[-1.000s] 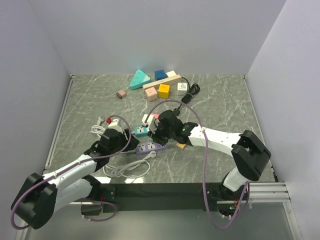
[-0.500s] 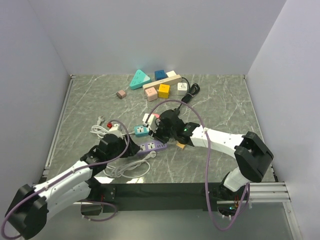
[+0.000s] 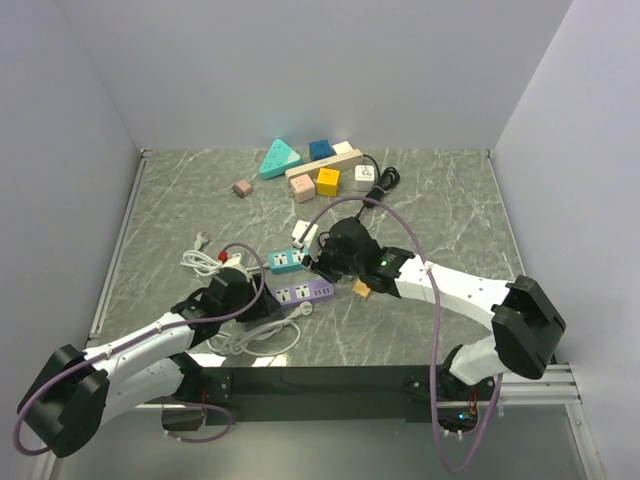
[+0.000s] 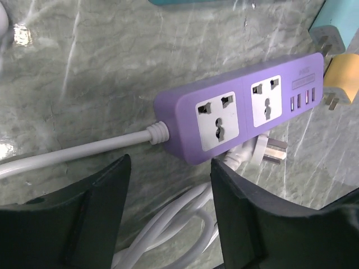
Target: Insert the plug
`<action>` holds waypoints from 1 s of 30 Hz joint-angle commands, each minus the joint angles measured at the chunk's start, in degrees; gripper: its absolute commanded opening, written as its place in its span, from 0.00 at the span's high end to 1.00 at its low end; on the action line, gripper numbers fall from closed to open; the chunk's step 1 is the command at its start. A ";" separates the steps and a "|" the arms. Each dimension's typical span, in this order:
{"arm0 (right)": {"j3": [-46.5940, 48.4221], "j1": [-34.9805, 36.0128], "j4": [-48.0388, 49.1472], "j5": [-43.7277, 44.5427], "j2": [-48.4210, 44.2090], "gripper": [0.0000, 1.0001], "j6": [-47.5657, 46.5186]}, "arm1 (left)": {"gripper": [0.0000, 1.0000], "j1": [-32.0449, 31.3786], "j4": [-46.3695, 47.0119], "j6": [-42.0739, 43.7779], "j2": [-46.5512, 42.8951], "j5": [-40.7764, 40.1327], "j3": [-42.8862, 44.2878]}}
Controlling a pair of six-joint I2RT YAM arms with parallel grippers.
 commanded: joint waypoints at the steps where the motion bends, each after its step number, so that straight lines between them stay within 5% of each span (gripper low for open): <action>1: -0.76 -1.02 3.97 1.30 -2.13 1.00 0.07 | 0.34 -0.36 3.03 -1.82 0.61 -0.89 0.61; 16: 1.96 -6.38 5.39 -2.48 9.03 1.00 1.57 | 0.34 -0.36 8.13 -4.55 1.58 -4.41 -2.73; 30: 0.30 -6.21 -1.55 -9.94 8.25 1.00 7.37 | 0.32 -0.09 18.67 0.64 9.04 -7.04 2.09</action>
